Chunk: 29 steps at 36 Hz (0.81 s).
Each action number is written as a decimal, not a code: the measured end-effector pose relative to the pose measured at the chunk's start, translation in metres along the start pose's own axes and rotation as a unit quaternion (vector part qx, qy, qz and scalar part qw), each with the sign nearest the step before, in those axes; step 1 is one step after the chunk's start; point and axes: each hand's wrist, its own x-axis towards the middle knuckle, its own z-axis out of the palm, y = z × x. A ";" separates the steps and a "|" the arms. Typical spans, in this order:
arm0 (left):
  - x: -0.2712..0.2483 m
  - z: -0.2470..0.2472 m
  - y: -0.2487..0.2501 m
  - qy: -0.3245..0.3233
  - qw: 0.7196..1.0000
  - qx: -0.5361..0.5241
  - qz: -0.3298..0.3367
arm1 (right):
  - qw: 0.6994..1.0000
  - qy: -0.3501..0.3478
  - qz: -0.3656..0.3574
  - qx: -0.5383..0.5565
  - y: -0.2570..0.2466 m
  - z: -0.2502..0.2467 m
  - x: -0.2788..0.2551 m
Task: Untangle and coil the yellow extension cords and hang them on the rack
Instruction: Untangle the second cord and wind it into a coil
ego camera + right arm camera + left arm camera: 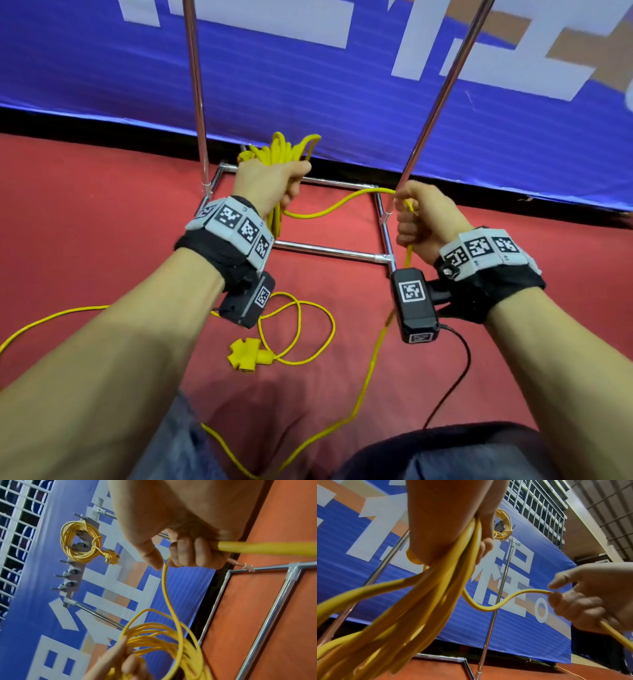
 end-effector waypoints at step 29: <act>-0.008 0.016 -0.003 0.037 0.979 -0.189 -0.071 | 0.954 -0.241 -0.046 -0.170 0.026 0.019 -0.023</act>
